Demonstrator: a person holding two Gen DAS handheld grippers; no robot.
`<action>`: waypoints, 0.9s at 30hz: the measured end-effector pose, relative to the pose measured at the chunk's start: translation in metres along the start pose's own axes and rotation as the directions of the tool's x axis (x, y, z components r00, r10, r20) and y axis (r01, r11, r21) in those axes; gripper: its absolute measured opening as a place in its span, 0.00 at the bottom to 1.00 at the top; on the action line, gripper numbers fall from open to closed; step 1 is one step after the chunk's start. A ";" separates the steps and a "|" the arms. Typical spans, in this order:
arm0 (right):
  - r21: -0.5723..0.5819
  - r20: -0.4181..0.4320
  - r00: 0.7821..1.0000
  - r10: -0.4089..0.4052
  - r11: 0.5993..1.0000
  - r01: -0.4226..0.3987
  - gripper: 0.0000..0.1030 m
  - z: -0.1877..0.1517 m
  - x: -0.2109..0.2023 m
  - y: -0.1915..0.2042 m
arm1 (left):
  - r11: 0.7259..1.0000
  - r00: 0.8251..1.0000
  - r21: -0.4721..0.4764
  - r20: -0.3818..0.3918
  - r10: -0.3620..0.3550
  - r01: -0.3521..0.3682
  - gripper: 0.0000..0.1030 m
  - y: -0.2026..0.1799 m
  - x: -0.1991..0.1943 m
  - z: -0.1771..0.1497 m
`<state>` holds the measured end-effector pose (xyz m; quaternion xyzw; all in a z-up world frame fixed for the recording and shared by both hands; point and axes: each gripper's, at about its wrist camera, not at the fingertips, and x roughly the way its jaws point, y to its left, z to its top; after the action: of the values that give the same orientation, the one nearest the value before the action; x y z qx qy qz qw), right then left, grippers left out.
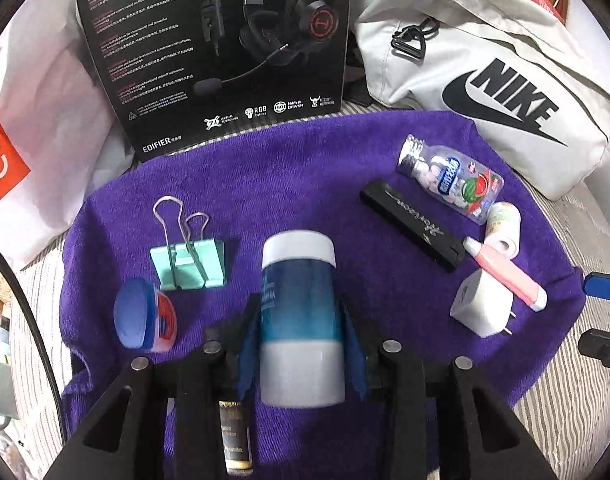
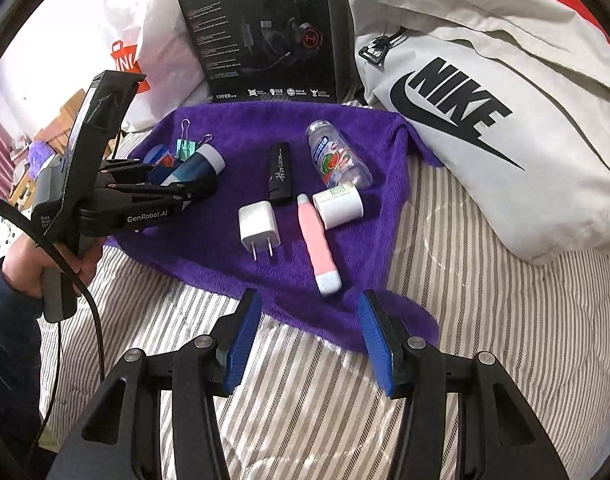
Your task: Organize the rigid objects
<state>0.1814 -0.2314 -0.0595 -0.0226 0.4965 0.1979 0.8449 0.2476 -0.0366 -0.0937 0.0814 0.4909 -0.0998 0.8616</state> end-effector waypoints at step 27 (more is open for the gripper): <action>0.101 0.050 0.991 -0.123 0.988 0.117 0.99 -0.038 -0.037 0.039 | 0.984 0.991 -0.171 0.109 0.073 -0.054 1.00 -0.004 -0.140 -0.088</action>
<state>0.1200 -0.2156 -0.0406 -0.0054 0.4797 0.1225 0.8688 0.1035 -0.0069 -0.0180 0.0184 0.4444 -0.0353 0.8949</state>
